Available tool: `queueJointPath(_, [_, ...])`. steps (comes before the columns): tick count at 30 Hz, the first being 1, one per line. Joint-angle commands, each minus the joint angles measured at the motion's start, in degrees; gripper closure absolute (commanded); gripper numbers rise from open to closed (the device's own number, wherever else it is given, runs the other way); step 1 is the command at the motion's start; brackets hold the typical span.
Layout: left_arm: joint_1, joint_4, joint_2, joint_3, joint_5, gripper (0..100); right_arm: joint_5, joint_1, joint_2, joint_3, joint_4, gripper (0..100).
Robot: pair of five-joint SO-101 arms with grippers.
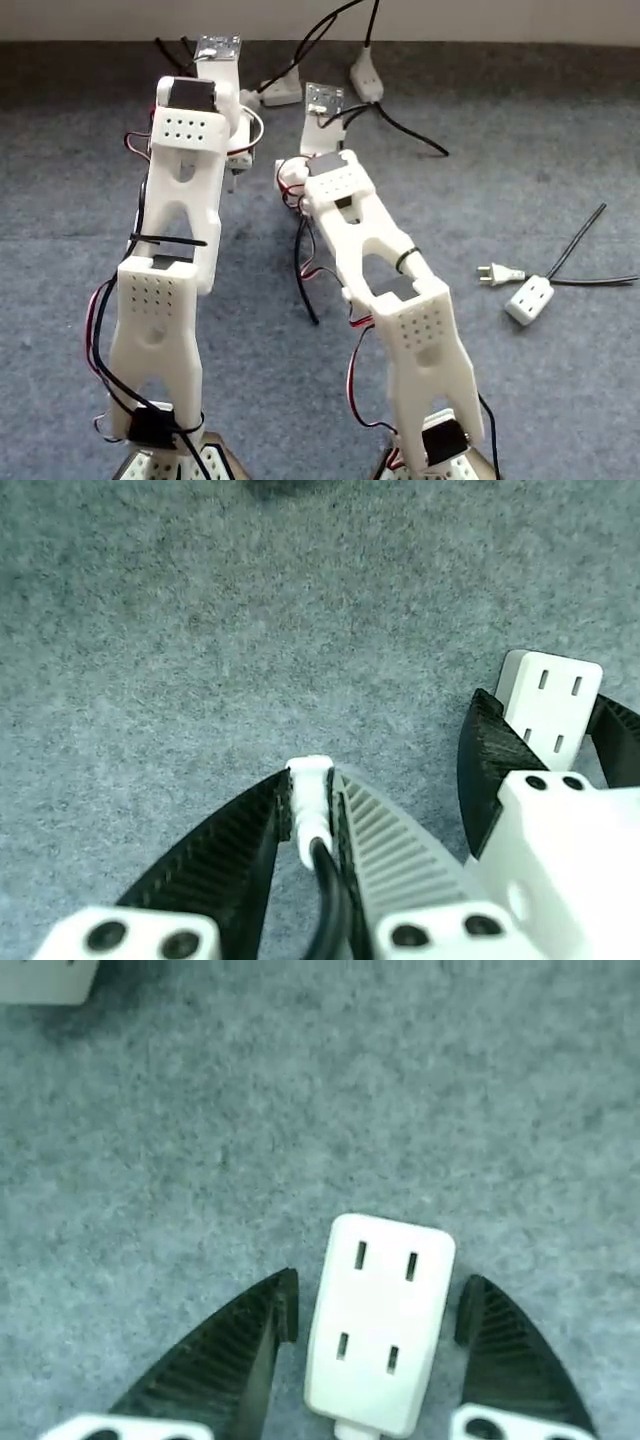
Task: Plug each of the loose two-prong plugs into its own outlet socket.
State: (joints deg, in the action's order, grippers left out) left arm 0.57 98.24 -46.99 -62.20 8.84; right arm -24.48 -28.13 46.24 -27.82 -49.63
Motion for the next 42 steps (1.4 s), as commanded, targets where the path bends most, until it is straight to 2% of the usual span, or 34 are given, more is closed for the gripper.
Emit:
queueJointPath(1, [-0.3,-0.7,0.7,-0.1,0.5,99,1.0,2.3,2.7,-5.8,-1.8,82.0])
queueJointPath(4, [-0.5,-0.7,0.7,-0.1,1.1,99,1.0,2.7,6.8,-11.1,-6.3,86.3])
queueJointPath(8, [-0.4,-0.7,-0.4,-0.1,4.2,99,1.0,2.6,13.0,-21.1,-14.0,86.5])
queueJointPath(13, [-0.2,-2.2,-4.5,-0.6,4.6,99,1.1,2.8,20.2,-35.2,-23.3,86.8])
queueJointPath(18, [-0.4,-3.5,-5.3,-0.5,4.7,99,6.9,0.7,23.5,-48.0,-32.8,86.9])
queueJointPath(25, [-3.6,-3.0,-4.4,-2.9,7.7,99,24.3,-6.6,25.8,-58.4,-43.3,86.9])
queueJointPath(30, [-7.9,1.1,-2.7,-8.0,7.7,99,31.3,-12.4,28.8,-63.5,-48.0,86.9])
queueJointPath(35, [-11.8,1.8,-2.4,-11.3,7.7,99,33.4,-18.7,31.4,-70.3,-51.4,86.9])
queueJointPath(42, [-16.5,2.2,-2.3,-11.7,7.7,99,33.8,-27.1,36.6,-70.8,-51.3,86.8])
